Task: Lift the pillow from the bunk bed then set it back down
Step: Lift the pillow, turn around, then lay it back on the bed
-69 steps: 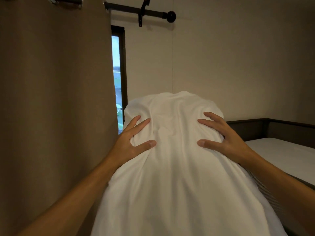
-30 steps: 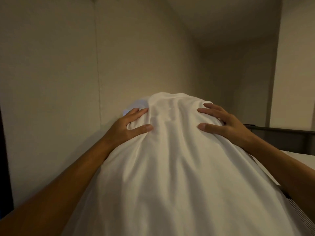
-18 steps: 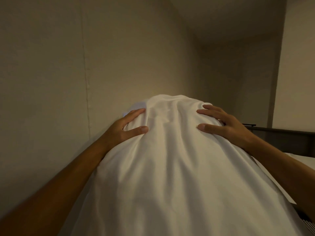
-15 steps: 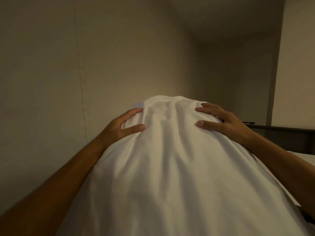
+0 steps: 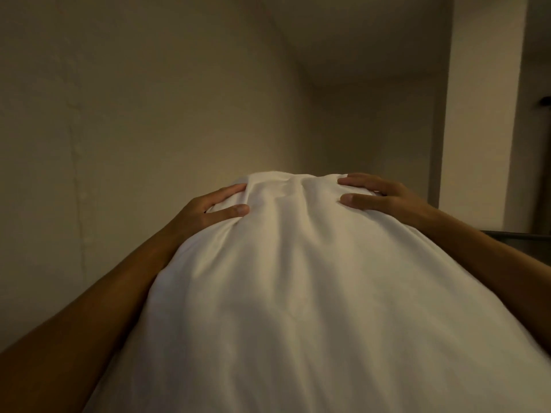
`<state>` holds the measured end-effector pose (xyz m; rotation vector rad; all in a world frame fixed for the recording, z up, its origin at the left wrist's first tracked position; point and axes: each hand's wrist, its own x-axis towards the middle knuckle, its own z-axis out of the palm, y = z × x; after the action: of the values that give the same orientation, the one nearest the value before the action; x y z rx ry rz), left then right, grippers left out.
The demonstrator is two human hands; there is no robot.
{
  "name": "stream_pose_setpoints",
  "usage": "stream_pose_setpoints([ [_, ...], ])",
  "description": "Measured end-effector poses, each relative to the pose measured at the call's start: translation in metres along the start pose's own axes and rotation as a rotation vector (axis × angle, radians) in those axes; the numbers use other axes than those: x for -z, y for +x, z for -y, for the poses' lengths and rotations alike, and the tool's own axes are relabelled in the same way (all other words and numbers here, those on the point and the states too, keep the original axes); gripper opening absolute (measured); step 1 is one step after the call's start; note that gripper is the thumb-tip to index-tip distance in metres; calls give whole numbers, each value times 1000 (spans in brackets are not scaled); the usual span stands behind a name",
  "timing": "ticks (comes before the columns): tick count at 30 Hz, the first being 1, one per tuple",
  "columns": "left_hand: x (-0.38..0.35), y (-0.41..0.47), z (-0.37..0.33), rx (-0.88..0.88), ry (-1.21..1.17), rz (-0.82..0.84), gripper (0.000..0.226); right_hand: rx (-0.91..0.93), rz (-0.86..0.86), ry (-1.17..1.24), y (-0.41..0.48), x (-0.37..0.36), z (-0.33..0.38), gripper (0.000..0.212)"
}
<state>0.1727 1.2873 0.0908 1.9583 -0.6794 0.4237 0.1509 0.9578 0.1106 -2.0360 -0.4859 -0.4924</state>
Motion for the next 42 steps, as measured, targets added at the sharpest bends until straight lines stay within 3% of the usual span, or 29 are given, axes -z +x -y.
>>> stream_pose_setpoints([
  [7,19,81,50,-49,-78,85,64,-137,-90,-41,57,-14,-3,45],
  [11,23,133,72,-74,-95,125,58,-213,-144,-39,84,-17,-10,43],
  [17,19,200,94,-98,-105,193,54,-223,-224,-110,124,-13,-29,47],
  [21,11,233,111,-102,-101,216,66,-201,-258,-150,146,-15,-47,44],
  [36,-64,269,233,57,-73,294,60,-267,-290,-80,164,-73,-192,58],
  [42,-80,273,260,107,-82,307,56,-327,-277,-57,169,-83,-219,58],
])
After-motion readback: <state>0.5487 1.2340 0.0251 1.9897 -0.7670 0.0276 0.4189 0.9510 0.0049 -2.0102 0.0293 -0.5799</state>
